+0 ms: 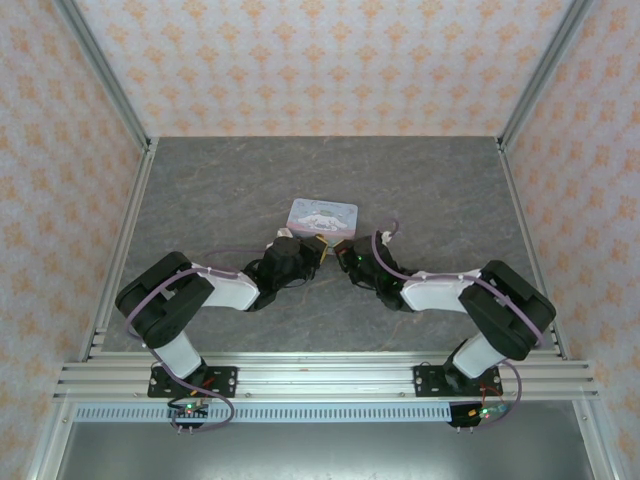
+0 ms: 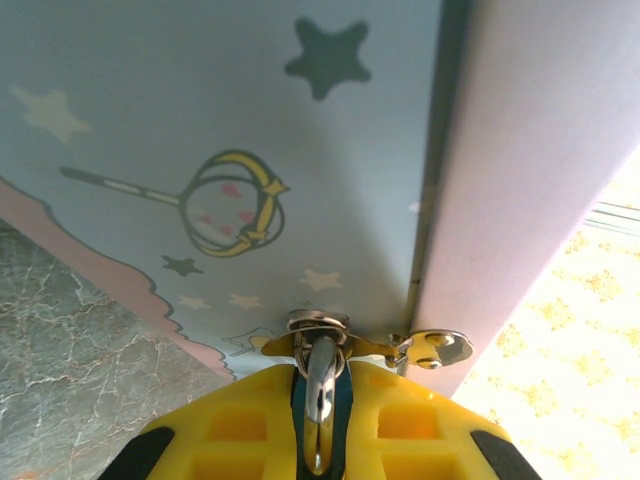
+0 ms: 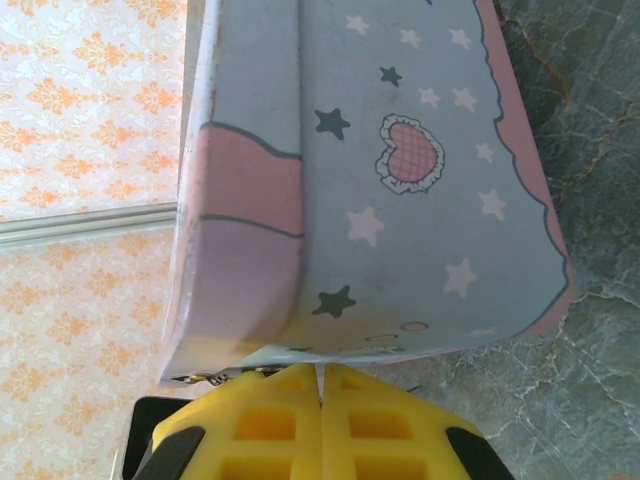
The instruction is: Unlock a padlock with a key
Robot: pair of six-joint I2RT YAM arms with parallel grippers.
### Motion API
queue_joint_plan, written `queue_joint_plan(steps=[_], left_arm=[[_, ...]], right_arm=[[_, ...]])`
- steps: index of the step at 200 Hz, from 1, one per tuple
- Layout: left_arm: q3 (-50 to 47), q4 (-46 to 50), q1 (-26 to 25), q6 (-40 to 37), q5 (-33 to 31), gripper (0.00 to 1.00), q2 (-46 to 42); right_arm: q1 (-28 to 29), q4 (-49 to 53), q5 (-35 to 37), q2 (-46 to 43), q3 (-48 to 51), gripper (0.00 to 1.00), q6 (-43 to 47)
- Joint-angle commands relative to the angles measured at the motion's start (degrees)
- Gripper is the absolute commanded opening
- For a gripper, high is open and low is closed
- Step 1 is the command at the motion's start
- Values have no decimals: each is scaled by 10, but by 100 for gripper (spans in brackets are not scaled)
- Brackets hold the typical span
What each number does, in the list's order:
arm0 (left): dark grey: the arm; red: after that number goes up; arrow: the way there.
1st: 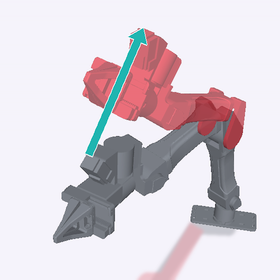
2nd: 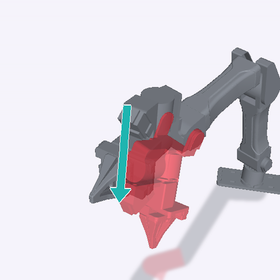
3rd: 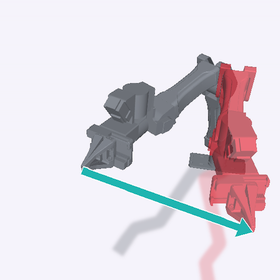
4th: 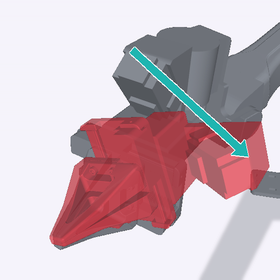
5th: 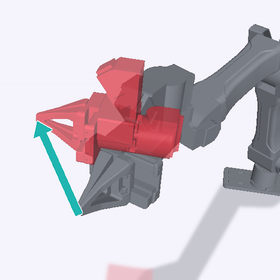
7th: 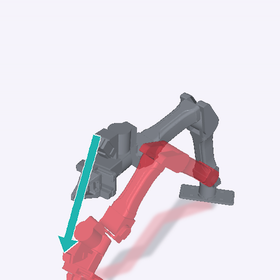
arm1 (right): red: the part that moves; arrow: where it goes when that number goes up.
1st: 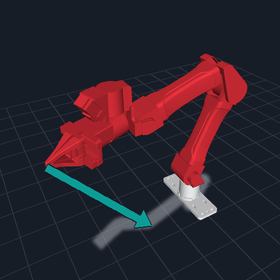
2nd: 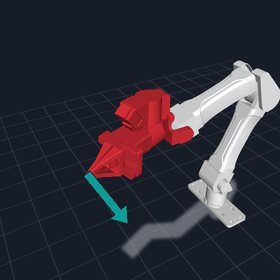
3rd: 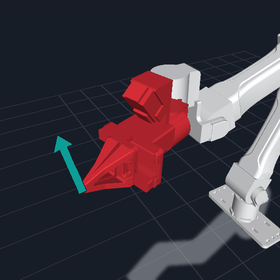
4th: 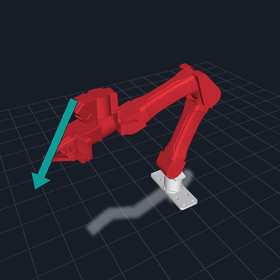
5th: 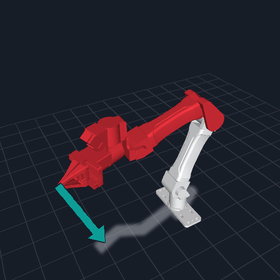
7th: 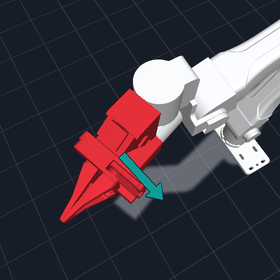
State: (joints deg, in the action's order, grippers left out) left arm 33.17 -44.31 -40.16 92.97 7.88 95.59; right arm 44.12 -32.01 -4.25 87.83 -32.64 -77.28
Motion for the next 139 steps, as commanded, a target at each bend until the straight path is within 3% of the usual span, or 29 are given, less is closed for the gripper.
queue_joint_plan(steps=[1, 99, 139], left_arm=[[0, 9, -7, -15, -11, 0, -15], [1, 2, -7, -11, -11, 0, -19], [-2, -33, -8, 22, -15, 0, -18]], right_arm=[[5, -5, 7, -32, -23, 0, 18], [5, -23, -1, -10, -24, 0, 11], [6, -74, 5, 11, -3, 0, -7]])
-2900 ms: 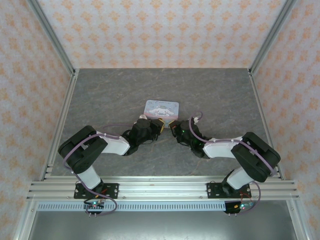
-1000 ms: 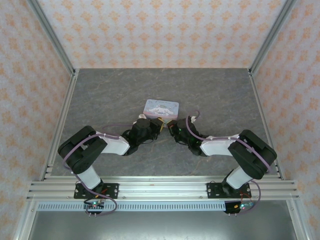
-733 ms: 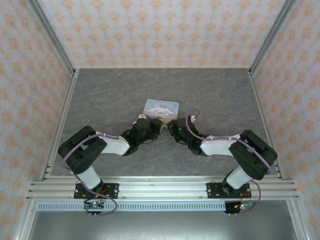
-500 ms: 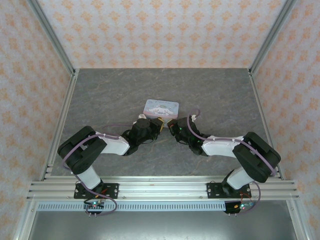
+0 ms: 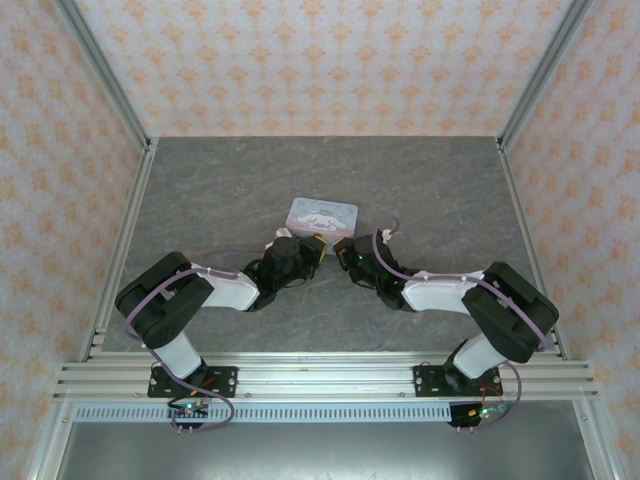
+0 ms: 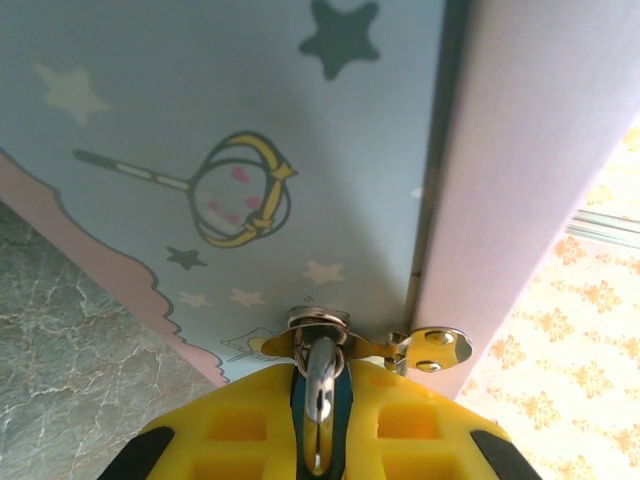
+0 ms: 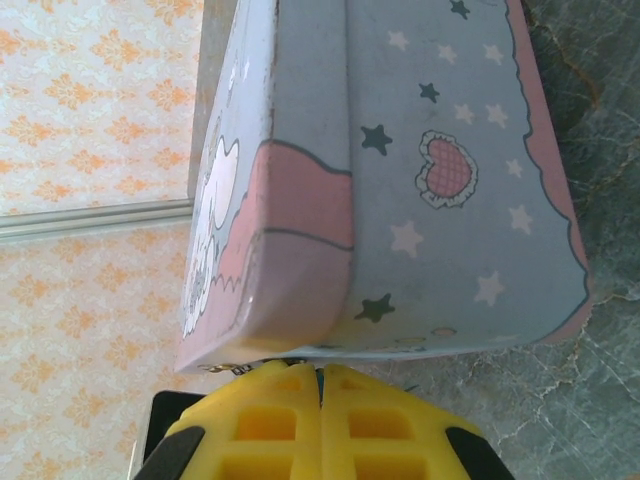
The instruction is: Unlock a padlock with a key
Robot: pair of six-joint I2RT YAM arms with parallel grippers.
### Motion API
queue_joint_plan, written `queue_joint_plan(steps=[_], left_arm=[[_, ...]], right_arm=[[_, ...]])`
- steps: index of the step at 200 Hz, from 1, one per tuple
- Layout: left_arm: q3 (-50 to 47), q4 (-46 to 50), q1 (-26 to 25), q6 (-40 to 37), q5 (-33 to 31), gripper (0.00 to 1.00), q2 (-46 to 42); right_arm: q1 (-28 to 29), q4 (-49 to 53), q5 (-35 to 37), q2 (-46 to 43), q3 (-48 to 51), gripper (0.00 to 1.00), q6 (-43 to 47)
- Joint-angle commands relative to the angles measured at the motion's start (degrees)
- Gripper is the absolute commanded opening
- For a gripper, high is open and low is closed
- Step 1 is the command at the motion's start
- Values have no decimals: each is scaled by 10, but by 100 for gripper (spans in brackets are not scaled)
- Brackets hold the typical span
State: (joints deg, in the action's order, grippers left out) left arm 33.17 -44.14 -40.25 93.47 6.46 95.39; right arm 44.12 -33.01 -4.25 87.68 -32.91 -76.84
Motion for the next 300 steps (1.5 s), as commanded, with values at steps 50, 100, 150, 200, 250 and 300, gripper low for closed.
queue_joint_plan(steps=[50, 100, 150, 200, 250, 300], left_arm=[[2, -48, -11, 31, -7, 0, -18], [-5, -77, -13, 50, -12, 0, -13], [-2, -78, -16, 51, -15, 0, -19], [2, -68, -17, 44, -9, 0, -14], [0, -69, -18, 41, 10, 0, -4], [-4, -49, -17, 29, 21, 0, -13]], right_arm=[[6, -87, 9, 22, 9, 0, -20], [5, -101, 11, 28, 18, 0, -25], [5, -121, 22, 39, 40, 0, -34], [6, -157, -2, 60, 27, 0, -11], [6, -248, -51, 107, 12, 0, 75], [-4, -307, -36, 132, 38, 0, 62]])
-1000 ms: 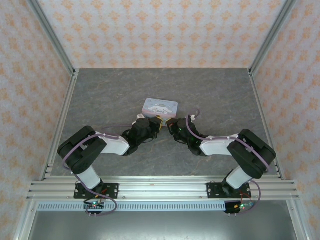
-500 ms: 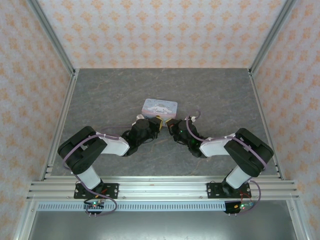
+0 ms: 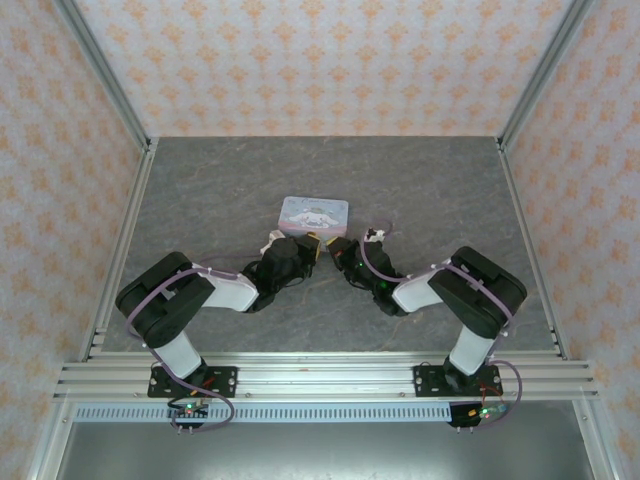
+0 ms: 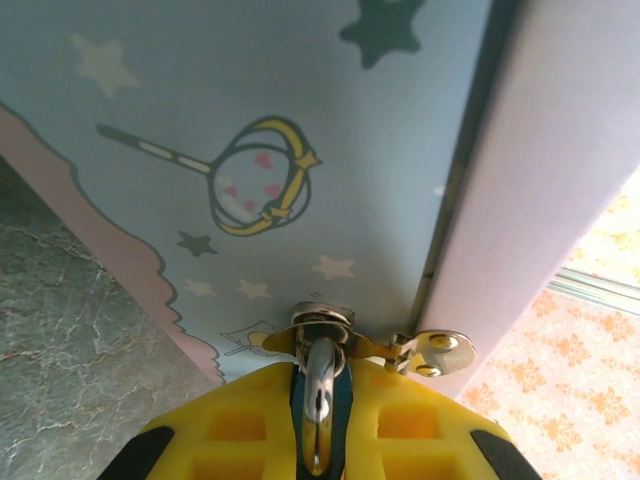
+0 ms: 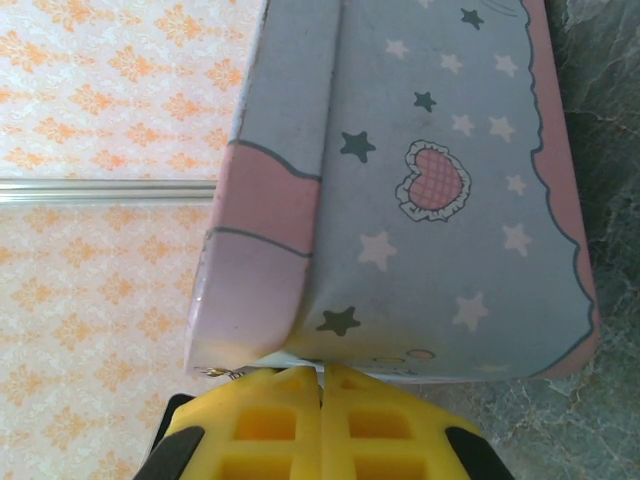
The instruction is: Unlock a padlock with a key
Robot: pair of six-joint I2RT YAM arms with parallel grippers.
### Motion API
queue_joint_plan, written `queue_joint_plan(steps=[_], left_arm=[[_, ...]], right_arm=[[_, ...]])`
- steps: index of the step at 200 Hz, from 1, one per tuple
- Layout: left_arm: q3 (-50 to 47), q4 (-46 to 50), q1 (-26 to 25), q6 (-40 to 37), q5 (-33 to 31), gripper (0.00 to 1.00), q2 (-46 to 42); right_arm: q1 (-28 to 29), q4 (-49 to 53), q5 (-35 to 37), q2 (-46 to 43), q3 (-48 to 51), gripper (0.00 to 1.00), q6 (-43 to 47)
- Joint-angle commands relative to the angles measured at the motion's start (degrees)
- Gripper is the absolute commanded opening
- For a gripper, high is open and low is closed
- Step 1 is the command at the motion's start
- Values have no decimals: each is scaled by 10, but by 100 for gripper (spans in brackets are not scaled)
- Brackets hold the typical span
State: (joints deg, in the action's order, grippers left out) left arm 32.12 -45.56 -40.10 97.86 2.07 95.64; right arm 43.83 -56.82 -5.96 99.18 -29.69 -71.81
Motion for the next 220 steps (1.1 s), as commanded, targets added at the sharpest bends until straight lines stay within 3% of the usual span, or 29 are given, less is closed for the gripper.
queue_joint_plan(steps=[1, 42, 92, 157, 220], left_arm=[[7, -35, -19, -14, 65, 0, -15], [7, -57, -19, -22, 67, 0, -13], [18, -95, -19, -19, 72, 0, -6], [29, -66, -19, -30, 81, 0, -19], [35, -66, -19, -29, 83, 0, -8]], right_arm=[[-2, -70, -19, 17, 6, 0, 12], [-2, -77, -50, 27, -8, 0, -23], [-2, -96, -19, 38, 15, 0, -94], [-5, -97, -45, 30, -3, 0, -44], [10, -8, -85, -12, -71, 0, 2]])
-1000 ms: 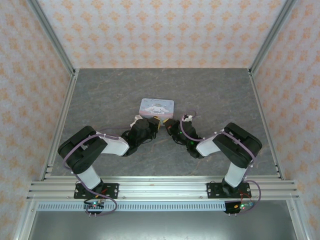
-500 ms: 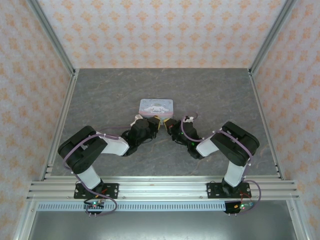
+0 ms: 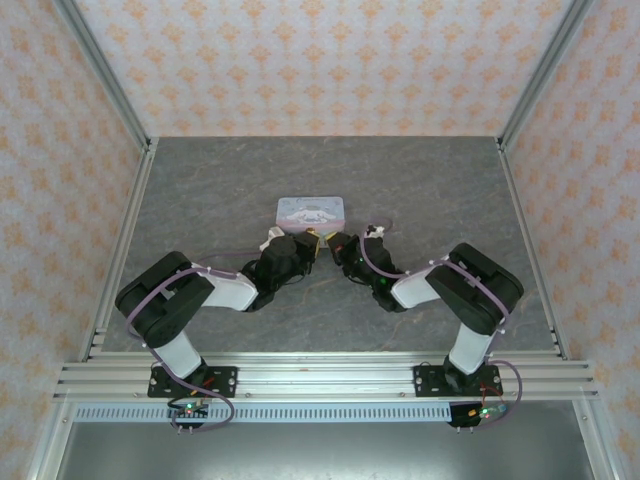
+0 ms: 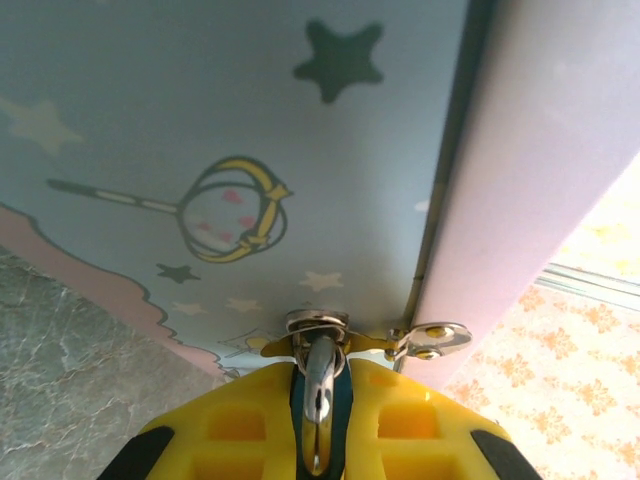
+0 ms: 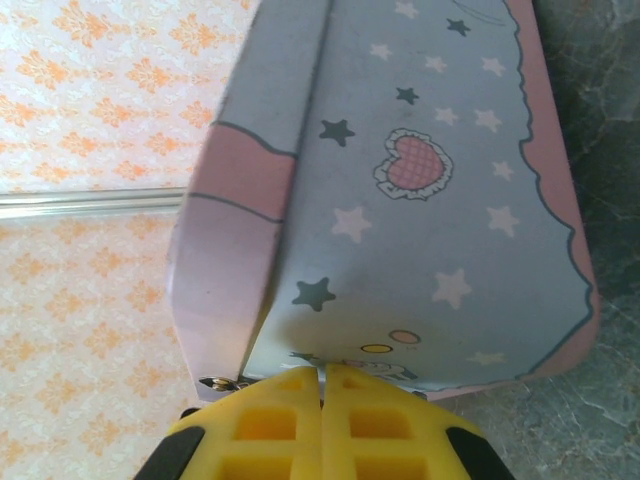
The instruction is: Unlock a padlock with a key
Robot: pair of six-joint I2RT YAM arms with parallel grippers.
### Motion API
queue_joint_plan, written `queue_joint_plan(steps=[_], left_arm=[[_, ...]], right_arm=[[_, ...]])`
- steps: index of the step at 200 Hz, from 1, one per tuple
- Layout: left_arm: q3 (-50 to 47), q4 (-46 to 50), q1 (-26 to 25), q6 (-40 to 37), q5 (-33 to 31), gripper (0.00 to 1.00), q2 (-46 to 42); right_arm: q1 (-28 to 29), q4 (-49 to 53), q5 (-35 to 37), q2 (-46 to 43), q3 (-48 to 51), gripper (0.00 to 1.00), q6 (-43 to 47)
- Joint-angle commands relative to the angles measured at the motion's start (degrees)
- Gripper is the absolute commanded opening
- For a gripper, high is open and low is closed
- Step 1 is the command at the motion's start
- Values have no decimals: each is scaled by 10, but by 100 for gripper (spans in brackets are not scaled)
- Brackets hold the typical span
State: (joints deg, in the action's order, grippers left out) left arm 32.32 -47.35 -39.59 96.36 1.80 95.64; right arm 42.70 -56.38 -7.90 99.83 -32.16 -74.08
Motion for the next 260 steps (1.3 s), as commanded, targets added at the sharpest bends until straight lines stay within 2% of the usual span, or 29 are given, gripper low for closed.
queue_joint_plan(steps=[1, 57, 133, 260], left_arm=[[33, -48, -24, -14, 85, 0, -8], [28, -41, -24, -13, 71, 0, -7], [25, -28, -24, -13, 54, 0, -9], [28, -19, -24, -19, 51, 0, -7]], right_arm=[[22, -13, -66, -18, -47, 0, 25], [30, -71, -51, 0, -26, 0, -34], [43, 1, -21, -55, 0, 0, -46], [45, 0, -19, -51, -6, 0, -61]])
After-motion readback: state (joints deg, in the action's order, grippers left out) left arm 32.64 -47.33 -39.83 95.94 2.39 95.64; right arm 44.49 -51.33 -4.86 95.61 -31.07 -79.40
